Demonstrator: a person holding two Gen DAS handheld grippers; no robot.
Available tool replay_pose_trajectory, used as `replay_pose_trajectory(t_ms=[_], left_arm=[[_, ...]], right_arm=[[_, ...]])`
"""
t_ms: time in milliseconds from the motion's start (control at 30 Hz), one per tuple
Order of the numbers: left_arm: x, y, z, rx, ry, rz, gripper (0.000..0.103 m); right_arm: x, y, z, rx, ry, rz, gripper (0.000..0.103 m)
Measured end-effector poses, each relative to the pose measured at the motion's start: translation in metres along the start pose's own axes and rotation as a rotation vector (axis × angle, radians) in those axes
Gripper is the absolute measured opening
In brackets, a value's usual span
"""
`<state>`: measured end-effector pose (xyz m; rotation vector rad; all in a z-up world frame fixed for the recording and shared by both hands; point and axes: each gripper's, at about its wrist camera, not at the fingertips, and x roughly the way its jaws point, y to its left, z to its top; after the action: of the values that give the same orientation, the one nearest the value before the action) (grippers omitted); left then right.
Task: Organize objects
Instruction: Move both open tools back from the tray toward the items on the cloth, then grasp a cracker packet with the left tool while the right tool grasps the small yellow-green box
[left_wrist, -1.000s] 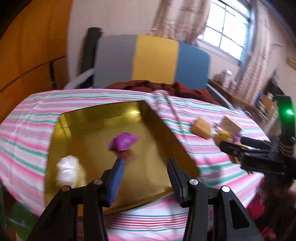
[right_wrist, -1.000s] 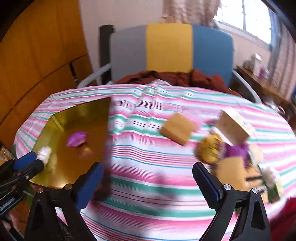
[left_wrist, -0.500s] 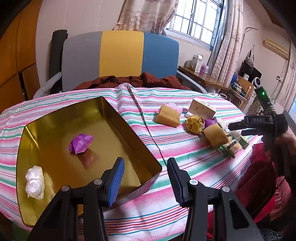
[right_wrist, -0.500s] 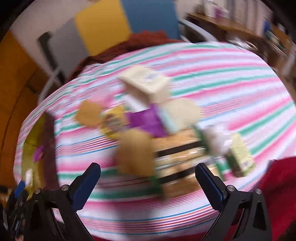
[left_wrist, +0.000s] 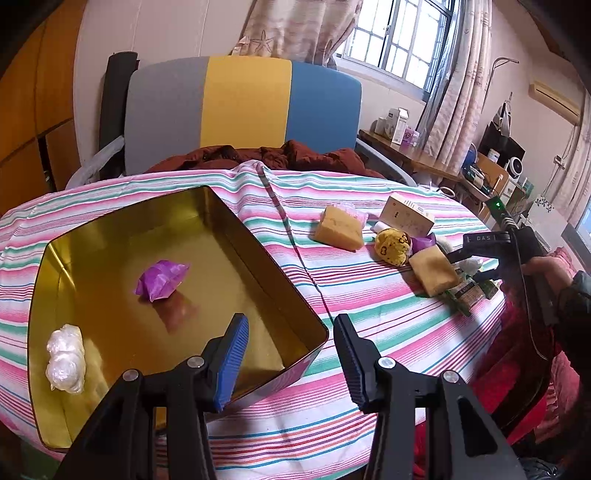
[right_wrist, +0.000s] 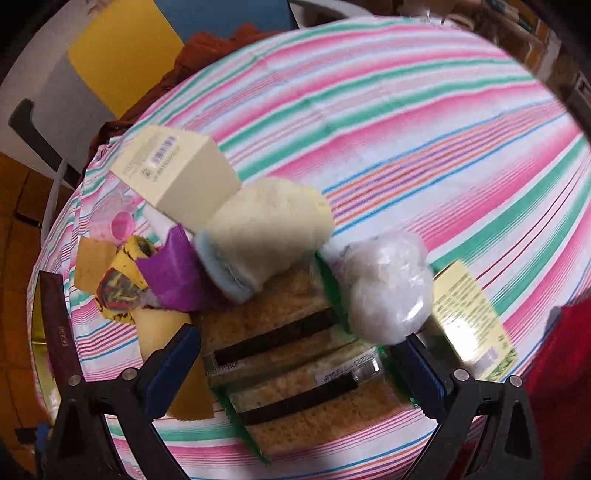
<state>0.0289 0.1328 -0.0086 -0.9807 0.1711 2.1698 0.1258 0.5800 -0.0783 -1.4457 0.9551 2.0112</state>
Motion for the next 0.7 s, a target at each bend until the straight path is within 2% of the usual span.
replay_pose_trajectory(t_ms=[133, 333, 367, 400, 533, 600, 700], left_arm=[[0.003, -0.001, 0.001, 0.004, 0.005, -0.005, 0.048], [0.007, -0.013, 0.003, 0.051, 0.015, -0.04, 0.048], [0.009, -0.018, 0.003, 0.067, 0.024, -0.055, 0.048], [0.012, -0.023, 0.003, 0.086, 0.038, -0.079, 0.048], [0.023, -0.047, 0.002, 0.164, 0.077, -0.144, 0.048], [0.029, -0.058, 0.002, 0.184, 0.093, -0.181, 0.048], [0.048, -0.076, 0.004, 0.188, 0.159, -0.219, 0.048]], right_arm=[[-0.004, 0.004, -0.009, 0.011, 0.027, 0.073, 0.103], [-0.004, 0.029, -0.051, -0.022, 0.162, 0.297, 0.103], [-0.004, 0.038, -0.062, -0.043, 0.2, 0.376, 0.103], [-0.006, 0.045, -0.068, -0.066, 0.21, 0.416, 0.103], [-0.031, 0.06, -0.075, -0.146, 0.135, 0.433, 0.103], [-0.046, 0.058, -0.065, -0.168, 0.033, 0.367, 0.103], [-0.06, 0.048, -0.05, -0.142, -0.107, 0.296, 0.103]])
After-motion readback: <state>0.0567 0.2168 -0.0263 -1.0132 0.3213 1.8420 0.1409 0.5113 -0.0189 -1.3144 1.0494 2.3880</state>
